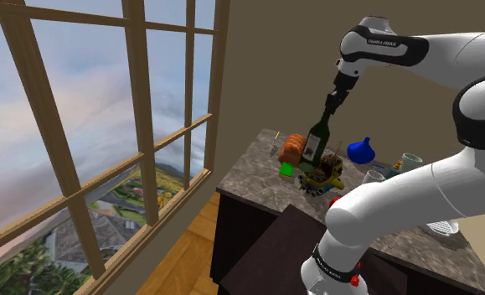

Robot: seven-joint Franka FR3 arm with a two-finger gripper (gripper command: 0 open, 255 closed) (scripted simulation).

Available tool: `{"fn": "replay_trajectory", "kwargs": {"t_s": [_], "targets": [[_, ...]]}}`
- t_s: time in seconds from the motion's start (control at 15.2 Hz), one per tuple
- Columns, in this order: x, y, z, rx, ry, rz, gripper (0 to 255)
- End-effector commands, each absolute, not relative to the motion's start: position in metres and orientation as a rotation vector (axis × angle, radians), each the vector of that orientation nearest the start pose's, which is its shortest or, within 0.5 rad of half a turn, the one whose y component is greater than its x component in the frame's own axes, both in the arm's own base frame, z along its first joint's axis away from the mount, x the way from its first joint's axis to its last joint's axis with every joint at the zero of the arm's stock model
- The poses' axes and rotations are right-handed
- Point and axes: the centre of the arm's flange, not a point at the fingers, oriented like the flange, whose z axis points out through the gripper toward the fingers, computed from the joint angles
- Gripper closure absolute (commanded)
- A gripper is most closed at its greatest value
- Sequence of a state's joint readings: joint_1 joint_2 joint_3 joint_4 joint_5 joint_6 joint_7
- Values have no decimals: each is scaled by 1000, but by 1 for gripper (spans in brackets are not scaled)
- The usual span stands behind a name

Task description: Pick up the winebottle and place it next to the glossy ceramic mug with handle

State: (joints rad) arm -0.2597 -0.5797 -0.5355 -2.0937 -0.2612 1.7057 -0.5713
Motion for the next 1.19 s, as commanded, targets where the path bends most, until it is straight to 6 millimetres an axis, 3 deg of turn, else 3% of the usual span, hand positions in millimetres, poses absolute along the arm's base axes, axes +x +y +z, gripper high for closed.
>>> {"fn": "replay_trajectory", "kwargs": {"t_s": [0.0,1.12], "targets": [[208,-358,619,-3186,234,-182,255],[13,-469,620,-3186,234,-182,255]]}}
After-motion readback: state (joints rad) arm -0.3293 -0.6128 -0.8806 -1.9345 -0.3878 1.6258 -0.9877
